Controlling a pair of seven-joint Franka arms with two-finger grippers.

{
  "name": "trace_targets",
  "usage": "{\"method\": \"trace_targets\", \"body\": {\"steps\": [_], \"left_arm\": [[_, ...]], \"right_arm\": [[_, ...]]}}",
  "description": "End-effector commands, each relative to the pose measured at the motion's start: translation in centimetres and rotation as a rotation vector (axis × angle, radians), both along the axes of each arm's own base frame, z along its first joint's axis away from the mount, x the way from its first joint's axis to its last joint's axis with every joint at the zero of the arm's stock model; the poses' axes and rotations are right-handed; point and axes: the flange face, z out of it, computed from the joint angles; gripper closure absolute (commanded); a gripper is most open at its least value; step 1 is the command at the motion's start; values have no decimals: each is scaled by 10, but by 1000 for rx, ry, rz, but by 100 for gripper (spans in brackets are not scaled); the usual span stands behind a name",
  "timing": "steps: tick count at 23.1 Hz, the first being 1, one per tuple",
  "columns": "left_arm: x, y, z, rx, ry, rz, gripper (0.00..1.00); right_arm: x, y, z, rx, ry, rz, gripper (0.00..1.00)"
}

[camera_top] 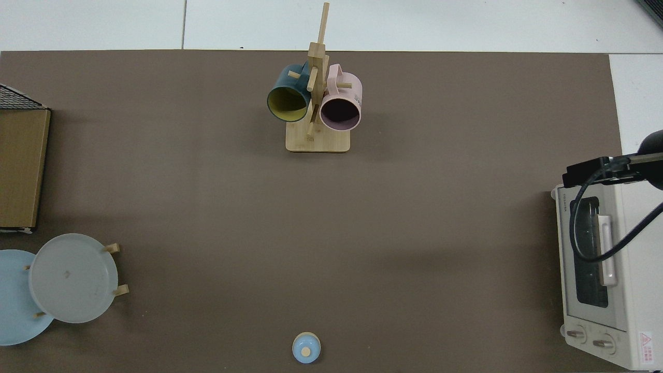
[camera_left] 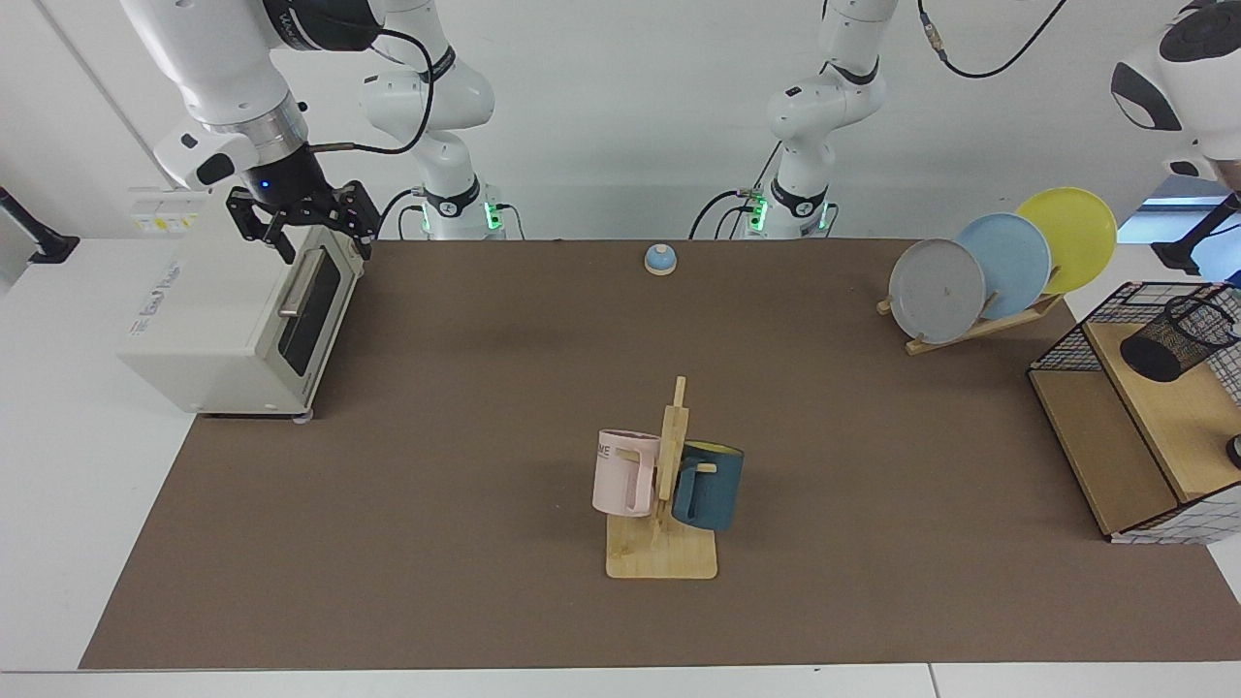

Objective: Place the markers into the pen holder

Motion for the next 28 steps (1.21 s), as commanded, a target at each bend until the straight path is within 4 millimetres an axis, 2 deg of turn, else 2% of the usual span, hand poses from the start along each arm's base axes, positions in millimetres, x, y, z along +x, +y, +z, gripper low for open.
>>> {"method": "trace_targets", "body": {"steps": [1, 7, 12, 13, 14, 16, 17, 18, 25, 28], "left_arm": [[-5, 15, -6, 22, 43, -25, 100], [-14, 7, -23, 10, 99, -34, 100], [-13, -2, -35, -8, 114, -33, 100], [-13, -2, -35, -9, 112, -34, 76], [-11, -4, -37, -10, 115, -39, 62], [-9, -8, -37, -10, 118, -44, 57], [-9, -9, -37, -10, 120, -43, 34], [-7, -14, -38, -10, 128, -46, 0], [4, -36, -29, -6, 117, -73, 0], [9, -46, -25, -58, 93, -61, 0]], "right_arm": [[-7, -2, 0, -15, -2, 17, 0], [-10, -1, -4, -12, 6, -9, 0], [-10, -2, -2, -12, 4, -11, 0], [-10, -2, -2, -12, 4, -13, 0], [-10, -2, -2, -12, 4, -11, 0], [-10, -2, -2, -9, 1, -11, 0], [-10, -2, -2, -4, 1, -11, 0], [-10, -1, -1, -1, -2, -9, 0], [-9, 2, 1, 4, -8, -5, 0], [-7, 7, 5, 7, -36, 2, 0]]}}
